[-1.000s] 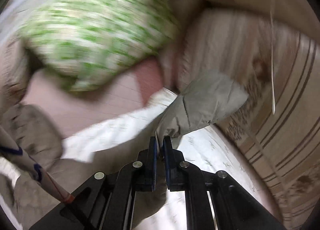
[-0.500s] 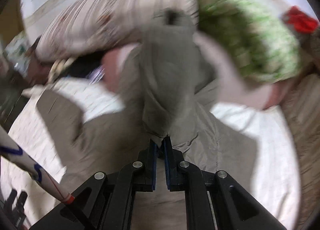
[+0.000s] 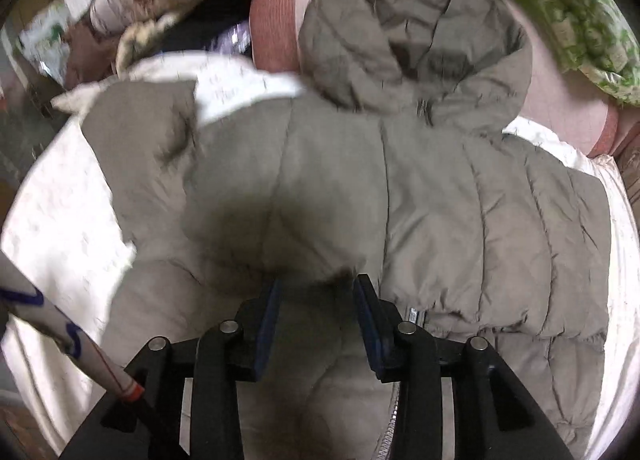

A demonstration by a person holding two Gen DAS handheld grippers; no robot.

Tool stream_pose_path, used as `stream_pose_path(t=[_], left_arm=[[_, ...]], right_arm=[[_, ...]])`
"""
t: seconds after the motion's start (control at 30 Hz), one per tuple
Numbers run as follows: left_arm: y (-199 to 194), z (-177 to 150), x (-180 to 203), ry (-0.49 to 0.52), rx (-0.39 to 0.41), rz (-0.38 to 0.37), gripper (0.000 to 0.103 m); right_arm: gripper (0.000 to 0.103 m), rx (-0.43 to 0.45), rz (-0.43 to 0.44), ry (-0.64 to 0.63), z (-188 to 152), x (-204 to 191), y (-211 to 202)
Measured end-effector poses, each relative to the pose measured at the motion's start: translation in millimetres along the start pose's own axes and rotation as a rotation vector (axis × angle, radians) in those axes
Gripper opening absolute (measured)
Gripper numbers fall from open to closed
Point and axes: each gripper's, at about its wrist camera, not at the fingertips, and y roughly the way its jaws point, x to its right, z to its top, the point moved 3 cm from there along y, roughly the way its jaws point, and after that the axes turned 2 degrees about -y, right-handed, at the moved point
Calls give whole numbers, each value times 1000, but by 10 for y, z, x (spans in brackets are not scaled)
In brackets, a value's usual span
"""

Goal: Fold large clothes

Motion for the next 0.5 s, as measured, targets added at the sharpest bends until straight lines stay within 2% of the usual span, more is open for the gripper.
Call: stream_pose_path(t=[0.1,0.2,0.27,0.33,0.37,0.43,0.5], left_arm=[[24,-29,56,17,-2,9,90],[75,-85,127,38,-18,5,90],[112,-139,186,64,-36,5,90],[136,-194,264,93,-48,2,90],[144,-225,308,110,-54,0,90],[149,-288,379,140,-63,1,90],[129,-382,453,174,-75,-3,90]], right_arm=[[47,0,2,35,133,-28,105],[47,-107,37,73,37,-75,330],[47,-77,70,70,-78,-88,140],[48,-39,64,45,-223,-37,-84],[51,-20,58,30,-330,6,-264],[65,-4,46,20,-540,131,-546],[66,6,1,13,-841,350,-838]])
